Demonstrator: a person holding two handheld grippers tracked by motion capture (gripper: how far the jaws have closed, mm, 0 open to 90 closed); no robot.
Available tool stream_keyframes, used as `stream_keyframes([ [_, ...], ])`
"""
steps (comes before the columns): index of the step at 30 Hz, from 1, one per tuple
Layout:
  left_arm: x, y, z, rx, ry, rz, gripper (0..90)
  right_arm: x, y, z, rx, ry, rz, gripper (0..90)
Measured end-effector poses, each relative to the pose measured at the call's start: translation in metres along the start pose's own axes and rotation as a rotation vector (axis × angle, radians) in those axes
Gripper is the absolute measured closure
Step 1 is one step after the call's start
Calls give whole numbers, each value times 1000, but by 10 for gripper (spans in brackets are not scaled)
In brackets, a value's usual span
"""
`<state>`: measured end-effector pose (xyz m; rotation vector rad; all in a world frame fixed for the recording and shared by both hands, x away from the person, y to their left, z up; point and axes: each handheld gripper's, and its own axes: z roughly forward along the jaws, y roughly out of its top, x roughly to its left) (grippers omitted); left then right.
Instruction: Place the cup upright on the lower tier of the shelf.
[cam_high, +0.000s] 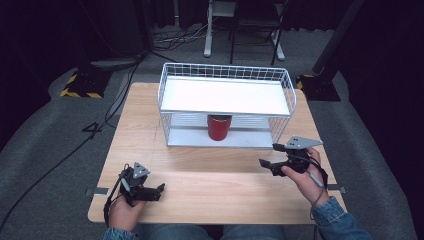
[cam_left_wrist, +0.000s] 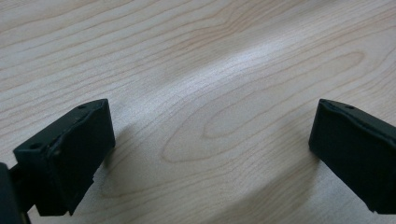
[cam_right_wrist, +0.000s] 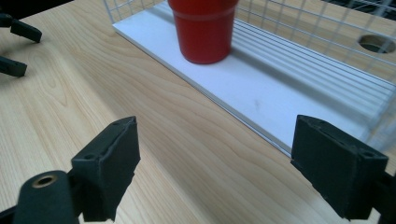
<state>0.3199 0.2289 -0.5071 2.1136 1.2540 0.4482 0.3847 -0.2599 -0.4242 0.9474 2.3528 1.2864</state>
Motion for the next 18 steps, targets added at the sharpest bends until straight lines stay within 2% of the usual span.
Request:
stream_keyframes([
  [4,0,1,1,-1,-3,-3,5,-5,-9,-14,-2,-18,27,157],
  [7,1,1,1,2,-3,2,5,-9,-18,-24,17,-24,46,158],
  [10,1,2,2,2,-1,-1,5,-10,-23,-28,24,-28,55,158],
  [15,1,3,3,0,3,1,4,-12,-36,-34,42,-61,89,157],
  [18,2,4,3,1,2,3,4,-15,-48,-35,74,-56,112,157],
])
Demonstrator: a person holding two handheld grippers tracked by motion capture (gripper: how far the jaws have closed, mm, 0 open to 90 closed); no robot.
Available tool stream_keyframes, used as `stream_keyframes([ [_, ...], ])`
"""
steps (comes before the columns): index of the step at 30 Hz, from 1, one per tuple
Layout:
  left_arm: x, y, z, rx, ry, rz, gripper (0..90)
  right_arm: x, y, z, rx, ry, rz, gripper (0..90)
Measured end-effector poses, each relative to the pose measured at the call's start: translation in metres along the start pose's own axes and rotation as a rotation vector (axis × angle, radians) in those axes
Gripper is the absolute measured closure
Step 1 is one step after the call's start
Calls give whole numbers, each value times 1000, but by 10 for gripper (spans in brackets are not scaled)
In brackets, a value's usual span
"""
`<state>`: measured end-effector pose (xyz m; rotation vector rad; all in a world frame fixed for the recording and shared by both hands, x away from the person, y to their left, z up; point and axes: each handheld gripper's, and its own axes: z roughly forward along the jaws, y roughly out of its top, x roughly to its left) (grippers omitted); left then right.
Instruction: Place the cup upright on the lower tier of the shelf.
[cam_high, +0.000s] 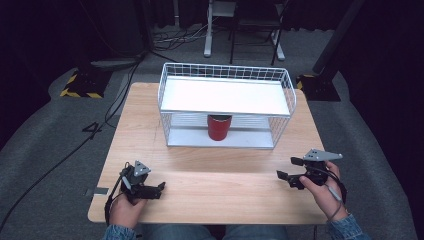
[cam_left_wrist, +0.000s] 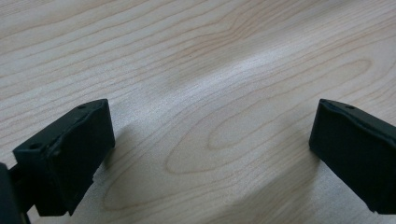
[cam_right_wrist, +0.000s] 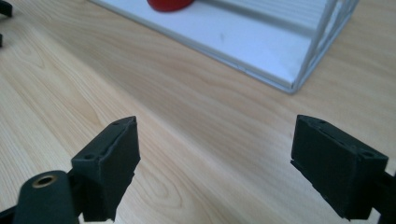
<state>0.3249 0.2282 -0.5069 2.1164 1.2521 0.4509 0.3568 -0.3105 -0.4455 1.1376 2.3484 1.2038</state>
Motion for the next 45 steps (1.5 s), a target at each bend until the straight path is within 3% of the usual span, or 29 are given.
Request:
stream_keyframes([
  [11,0,0,0,0,1,-2,4,-9,-28,6,62,-40,33,158],
  [23,0,0,1,-1,2,-8,4,-9,-49,16,91,-72,12,158],
  [35,0,0,1,0,2,-8,4,-4,-55,22,91,-103,-35,156],
  [37,-1,0,1,-1,3,-8,4,-1,-57,25,68,-135,-31,134],
  [45,-1,1,1,-1,4,-8,4,-1,-57,25,70,-135,-33,122],
])
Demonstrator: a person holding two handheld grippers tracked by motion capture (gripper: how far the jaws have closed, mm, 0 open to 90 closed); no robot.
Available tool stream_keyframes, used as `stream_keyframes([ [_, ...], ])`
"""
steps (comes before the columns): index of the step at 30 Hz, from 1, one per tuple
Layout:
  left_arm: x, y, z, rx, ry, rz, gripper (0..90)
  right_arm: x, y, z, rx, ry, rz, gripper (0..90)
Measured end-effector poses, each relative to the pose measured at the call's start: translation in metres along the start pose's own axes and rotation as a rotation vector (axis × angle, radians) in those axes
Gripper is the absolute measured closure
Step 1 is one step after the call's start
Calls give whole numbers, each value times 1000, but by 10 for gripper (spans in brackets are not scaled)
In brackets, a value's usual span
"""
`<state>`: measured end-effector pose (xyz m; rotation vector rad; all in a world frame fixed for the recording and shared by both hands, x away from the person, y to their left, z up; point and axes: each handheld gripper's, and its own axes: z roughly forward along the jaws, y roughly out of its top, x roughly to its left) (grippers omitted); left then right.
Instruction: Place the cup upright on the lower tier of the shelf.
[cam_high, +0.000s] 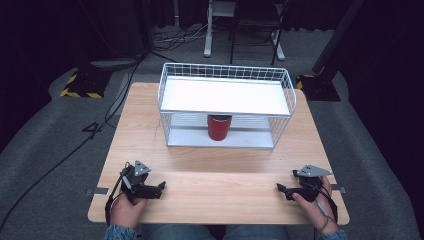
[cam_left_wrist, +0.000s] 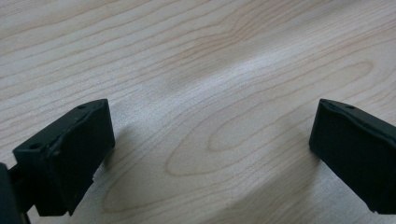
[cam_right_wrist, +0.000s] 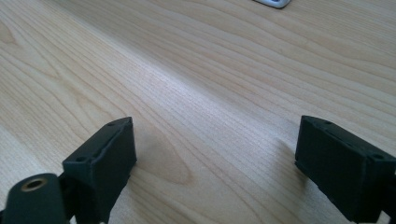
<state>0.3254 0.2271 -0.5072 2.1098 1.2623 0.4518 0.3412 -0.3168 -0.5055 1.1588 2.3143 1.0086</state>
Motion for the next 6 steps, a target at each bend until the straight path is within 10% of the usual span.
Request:
stream_keyframes([
  [6,0,0,0,0,0,-3,4,0,1,1,3,-5,1,109],
])
